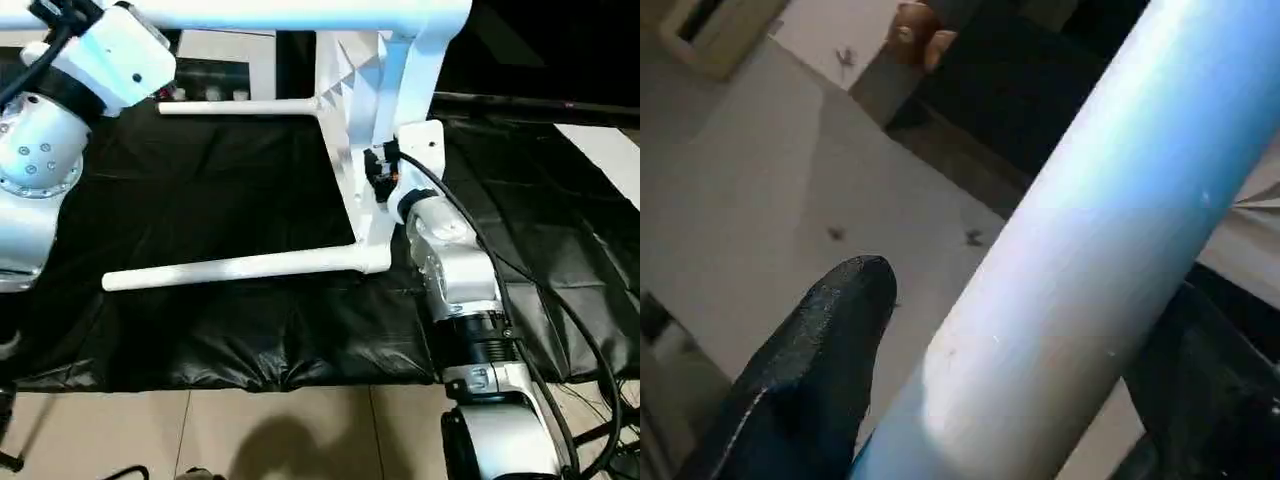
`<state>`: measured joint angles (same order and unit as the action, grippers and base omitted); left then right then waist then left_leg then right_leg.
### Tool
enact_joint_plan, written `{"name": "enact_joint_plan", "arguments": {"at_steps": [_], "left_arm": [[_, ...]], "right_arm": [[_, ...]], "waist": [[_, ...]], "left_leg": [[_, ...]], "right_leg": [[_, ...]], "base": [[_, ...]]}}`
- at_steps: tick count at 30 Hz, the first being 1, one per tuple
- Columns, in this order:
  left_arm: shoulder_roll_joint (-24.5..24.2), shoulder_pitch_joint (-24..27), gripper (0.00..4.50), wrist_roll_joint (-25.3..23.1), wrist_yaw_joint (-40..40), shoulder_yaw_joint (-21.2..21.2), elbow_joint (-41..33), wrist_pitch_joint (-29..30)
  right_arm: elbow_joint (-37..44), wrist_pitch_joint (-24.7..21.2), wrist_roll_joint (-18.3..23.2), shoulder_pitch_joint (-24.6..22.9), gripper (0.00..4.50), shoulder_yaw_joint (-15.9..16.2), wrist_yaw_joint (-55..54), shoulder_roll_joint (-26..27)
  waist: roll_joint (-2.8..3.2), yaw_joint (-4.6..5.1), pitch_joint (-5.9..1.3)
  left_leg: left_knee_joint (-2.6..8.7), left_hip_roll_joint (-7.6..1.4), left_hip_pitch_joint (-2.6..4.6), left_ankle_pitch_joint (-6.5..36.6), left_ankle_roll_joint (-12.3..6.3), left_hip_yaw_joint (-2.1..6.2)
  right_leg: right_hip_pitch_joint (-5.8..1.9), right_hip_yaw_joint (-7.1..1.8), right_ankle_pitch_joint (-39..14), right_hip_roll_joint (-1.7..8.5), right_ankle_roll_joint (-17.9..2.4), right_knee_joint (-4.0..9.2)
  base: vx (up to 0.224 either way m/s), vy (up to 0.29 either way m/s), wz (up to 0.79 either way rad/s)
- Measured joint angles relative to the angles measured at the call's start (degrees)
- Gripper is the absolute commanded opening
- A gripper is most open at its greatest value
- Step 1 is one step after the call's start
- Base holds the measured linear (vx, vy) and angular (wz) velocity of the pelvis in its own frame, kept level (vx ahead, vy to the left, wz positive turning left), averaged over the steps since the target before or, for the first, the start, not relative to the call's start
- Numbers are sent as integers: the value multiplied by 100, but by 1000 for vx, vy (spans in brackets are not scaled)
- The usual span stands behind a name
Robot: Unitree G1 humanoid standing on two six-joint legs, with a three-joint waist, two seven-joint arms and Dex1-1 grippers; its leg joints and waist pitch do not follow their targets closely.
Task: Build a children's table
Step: Flip table
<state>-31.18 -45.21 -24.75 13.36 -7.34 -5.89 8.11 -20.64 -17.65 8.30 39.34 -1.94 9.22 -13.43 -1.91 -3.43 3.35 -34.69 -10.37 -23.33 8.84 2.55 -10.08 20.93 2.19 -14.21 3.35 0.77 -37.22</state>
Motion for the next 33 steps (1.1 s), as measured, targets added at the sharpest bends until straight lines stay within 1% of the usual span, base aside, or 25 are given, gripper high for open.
{"name": "enact_joint_plan", "arguments": {"at_steps": [4, 6, 7, 10, 12, 13, 14, 15, 16, 17, 18, 19, 20, 23, 25, 27, 29, 32, 33], "left_arm": [[79, 41, 329, 41, 179, 29, -69, 108], [220, 57, 320, 59, 212, 79, -69, 213], [267, 57, 319, 114, 220, 123, -68, 262], [455, 14, 319, 347, 234, 360, -61, 449], [642, -63, 318, 623, 234, 641, -62, 629], [742, -125, 318, 757, 231, 781, -60, 717], [827, -189, 318, 892, 221, 921, -61, 788], [988, -230, 318, 1111, 195, 1147, -54, 894], [1074, -232, 318, 1272, 138, 1255, -56, 933], [1142, -231, 317, 1426, 113, 1379, -57, 994], [1225, -228, 316, 1597, 80, 1496, -55, 1086], [1288, -227, 314, 1667, 74, 1571, -56, 1173], [1344, -226, 312, 1706, 60, 1623, -56, 1233], [1384, -167, 310, 1727, 22, 1662, -166, 1378], [1394, -33, 310, 1724, 3, 1679, -336, 1413], [1405, 0, 309, 1716, 3, 1684, -384, 1421], [1401, 17, 308, 1719, -4, 1744, -392, 1443], [1383, 23, 305, 1737, -59, 1828, -392, 1555], [1383, 24, 305, 1752, -86, 1839, -394, 1581]], "right_arm": [[-143, 103, -63, 48, 195, 27, 127, -117], [-349, 150, -132, 206, 194, 53, 239, -256], [-482, 170, -153, 344, 194, 70, 329, -341], [-713, 245, -213, 738, 194, 77, 543, -605], [-826, 396, -278, 1110, 194, 89, 692, -855], [-889, 491, -341, 1310, 194, 89, 746, -973], [-938, 596, -398, 1519, 194, 88, 780, -1098], [-1103, 742, -450, 1878, 194, 91, 885, -1263], [-1134, 824, -481, 2064, 194, 90, 923, -1369], [-1155, 897, -533, 2230, 194, 92, 1011, -1449], [-1177, 930, -592, 2384, 194, 93, 1094, -1502], [-1239, 944, -598, 2487, 194, 94, 1152, -1518], [-1298, 946, -610, 2578, 194, 97, 1202, -1529], [-1444, 969, -620, 2715, 194, 125, 1348, -1549], [-1542, 1063, -620, 2761, 194, 127, 1503, -1556], [-1570, 1104, -620, 2768, 261, 131, 1542, -1560], [-1599, 1219, -539, 2768, 264, 118, 1619, -1542], [-1695, 1418, -435, 2792, 301, 40, 1722, -1467], [-1759, 1464, -427, 2823, 301, 21, 1744, -1450]], "waist": [[8, -14, -2], [32, -14, 10], [62, -11, 20], [144, -23, 15], [175, -68, 8], [180, -99, 6], [179, -129, 6], [178, -161, 7], [168, -182, 7], [144, -192, 8], [98, -192, 14], [63, -183, 28], [41, -171, 41], [33, -155, 46], [33, -140, 46], [30, -145, 47], [32, -142, 47], [28, -148, 49], [28, -154, 49]], "left_leg": [[-1, 3, 1, -1, -3, -1], [0, 9, -2, -8, -16, -8], [0, 12, -2, -4, -24, -15], [7, 15, -10, -8, -60, -27], [22, 16, -28, -30, -96, -35], [22, 15, -46, -45, -118, -36], [21, 13, -72, -51, -125, -36], [16, 13, -95, -55, -130, -41], [15, 8, -96, -56, -132, -41], [8, 2, -96, -55, -134, -39], [5, -4, -97, -55, -133, -37], [-5, -10, -97, -55, -133, -37], [-17, -13, -106, -53, -131, -36], [-46, -8, -114, -30, -132, -45], [-61, -7, -111, -20, -138, -50], [-67, -9, -110, -22, -138, -50], [-71, -10, -108, -23, -138, -51], [-74, -19, -104, -28, -134, -52], [-74, -20, -105, -30, -134, -52]], "right_leg": [[-1, -3, 5, 3, 1, 0], [2, -6, 13, 10, 0, 0], [6, -11, 17, 13, -2, 0], [19, -15, 18, 18, -3, -1], [44, -14, 17, 19, -3, -7], [64, -13, 17, 19, -4, -16], [90, -10, 16, 19, -6, -29], [117, -12, 16, 19, -6, -46], [118, -6, 13, 19, -11, -48], [116, -2, 11, 15, -15, -52], [116, 3, 10, 11, -16, -54], [115, 3, 10, 7, -16, -57], [117, 3, 12, 7, -19, -61], [115, -10, 29, 15, -29, -55], [110, -13, 32, 19, -31, -55], [108, -12, 37, 18, -29, -59], [108, -14, 37, 19, -29, -69], [108, -8, 37, 17, -29, -78], [108, -7, 37, 17, -29, -79]], "base": [[0, 0, 0], [0, 0, 0], [0, 0, 0], [0, 0, 0], [0, 0, 0], [0, 0, 0], [0, 0, 0], [0, 0, 0], [0, 0, 0], [0, 0, 0], [0, 0, 0], [0, 0, 0], [0, 0, 0], [0, 0, 0], [0, 0, 0], [0, 0, 0], [0, 0, 0], [0, 0, 0], [0, 0, 0]]}}
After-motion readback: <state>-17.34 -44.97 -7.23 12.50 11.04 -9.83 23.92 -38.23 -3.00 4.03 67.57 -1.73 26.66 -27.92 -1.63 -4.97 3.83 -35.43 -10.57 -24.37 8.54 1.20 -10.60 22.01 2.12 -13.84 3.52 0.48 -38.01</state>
